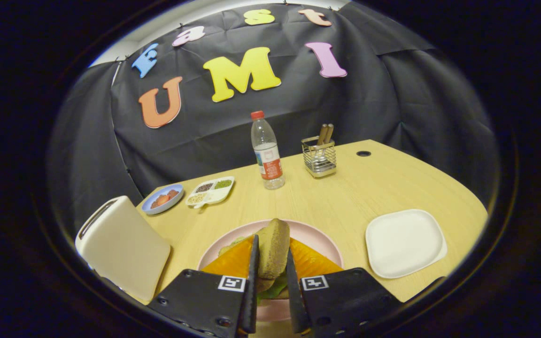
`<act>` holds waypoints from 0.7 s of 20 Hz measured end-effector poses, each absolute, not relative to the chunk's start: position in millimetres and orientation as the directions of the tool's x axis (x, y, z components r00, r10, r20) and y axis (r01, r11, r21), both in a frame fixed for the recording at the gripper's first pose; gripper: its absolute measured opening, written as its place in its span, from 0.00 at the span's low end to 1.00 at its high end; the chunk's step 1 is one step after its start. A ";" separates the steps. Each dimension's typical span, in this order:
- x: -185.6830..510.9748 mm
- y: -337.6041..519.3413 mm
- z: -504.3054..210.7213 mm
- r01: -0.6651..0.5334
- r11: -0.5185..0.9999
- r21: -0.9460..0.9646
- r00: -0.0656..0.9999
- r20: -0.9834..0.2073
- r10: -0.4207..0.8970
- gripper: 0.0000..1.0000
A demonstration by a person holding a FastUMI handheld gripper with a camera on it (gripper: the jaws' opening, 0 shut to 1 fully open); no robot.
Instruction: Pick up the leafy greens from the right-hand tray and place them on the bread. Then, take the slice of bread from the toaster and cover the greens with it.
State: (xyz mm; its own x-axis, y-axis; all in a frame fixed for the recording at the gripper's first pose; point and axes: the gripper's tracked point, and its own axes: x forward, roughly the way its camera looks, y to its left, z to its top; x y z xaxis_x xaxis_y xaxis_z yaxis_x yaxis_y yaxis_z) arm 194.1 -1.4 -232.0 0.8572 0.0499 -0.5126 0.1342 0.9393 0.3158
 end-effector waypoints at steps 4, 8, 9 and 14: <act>188.1 -6.8 -239.9 0.137 0.943 0.303 0.847 -0.530 0.047 0.42; 180.2 -12.0 -230.1 0.123 0.969 0.215 0.860 -0.510 0.004 0.75; 177.4 -13.8 -225.2 0.123 0.971 0.204 0.865 -0.501 -0.004 0.83; 145.8 -19.9 -187.1 0.117 0.981 0.157 0.907 -0.419 -0.041 0.90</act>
State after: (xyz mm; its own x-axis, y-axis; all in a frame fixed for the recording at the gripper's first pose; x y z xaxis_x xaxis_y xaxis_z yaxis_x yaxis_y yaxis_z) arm 145.8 -19.9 -187.1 0.9069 -0.0411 -0.4193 0.1170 0.9807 0.1569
